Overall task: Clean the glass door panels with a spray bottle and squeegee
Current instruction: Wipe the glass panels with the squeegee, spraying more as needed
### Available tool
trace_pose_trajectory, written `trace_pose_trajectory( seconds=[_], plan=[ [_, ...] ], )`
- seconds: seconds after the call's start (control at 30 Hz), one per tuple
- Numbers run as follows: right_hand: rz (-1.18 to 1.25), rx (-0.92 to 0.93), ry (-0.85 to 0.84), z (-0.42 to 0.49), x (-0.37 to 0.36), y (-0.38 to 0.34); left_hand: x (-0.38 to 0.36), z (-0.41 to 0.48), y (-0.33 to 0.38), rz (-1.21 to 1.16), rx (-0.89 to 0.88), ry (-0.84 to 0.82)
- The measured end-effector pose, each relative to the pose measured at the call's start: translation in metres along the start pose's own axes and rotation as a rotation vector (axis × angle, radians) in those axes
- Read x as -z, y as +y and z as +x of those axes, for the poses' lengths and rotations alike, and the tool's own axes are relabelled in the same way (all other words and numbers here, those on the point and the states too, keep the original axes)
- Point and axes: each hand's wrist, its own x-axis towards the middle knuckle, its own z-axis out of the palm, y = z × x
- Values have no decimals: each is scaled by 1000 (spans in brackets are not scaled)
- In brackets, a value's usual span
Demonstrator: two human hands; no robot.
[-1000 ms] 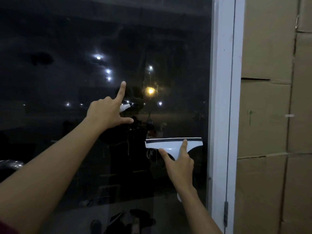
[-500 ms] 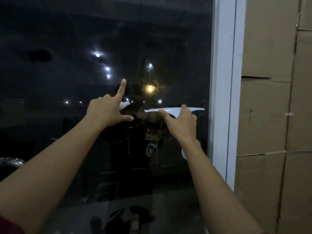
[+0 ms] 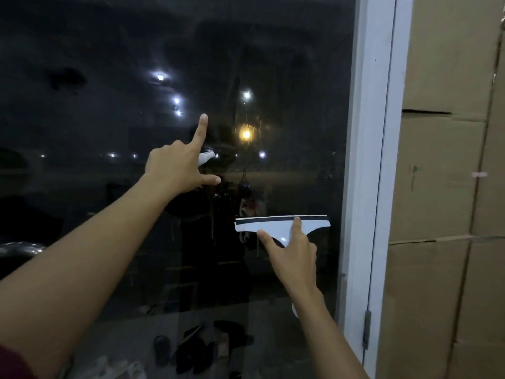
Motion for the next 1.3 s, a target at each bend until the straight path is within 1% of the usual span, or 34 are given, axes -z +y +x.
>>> trace_pose_trajectory(
  seconds=[0.13, 0.23, 0.3, 0.43, 0.5, 0.6, 0.67, 0.8, 0.93, 1.0, 1.13, 1.23, 1.3],
  plan=[
    [80, -24, -7, 1, 0, -1, 1, -1, 1, -15, -3, -27],
    [-36, 46, 27, 1, 1, -13, 3, -2, -6, -75, -16, -40],
    [-85, 130, 52, -2, -1, -25, 1, -7, -19, -108, -27, -41],
    [-189, 378, 50, -7, -11, -51, -5, -24, -57, -140, 11, 10],
    [-236, 495, 24, -9, -23, -68, -6, -36, -84, -160, 25, 31],
    [-332, 630, -11, -16, -46, -94, -11, -54, -125, -150, 39, 65],
    [-399, 694, -38, -27, -67, -114, -15, -67, -156, -132, 73, 59],
    [-446, 712, -29, -51, -105, -146, -23, -88, -200, -148, 113, -19],
    [-466, 773, -56, -69, -142, -172, -31, -104, -220, -131, 93, -56],
    [-471, 779, -56, -73, -158, -184, -34, -105, -224, -115, 98, -45],
    [-502, 736, 0, -73, -176, -202, -37, -106, -225, -140, 109, -29],
    [-509, 670, 19, -72, -180, -202, -37, -108, -224, -126, 121, -39],
    [-519, 675, 61, -71, -179, -199, -36, -108, -223, -114, 120, -28]
  ],
)
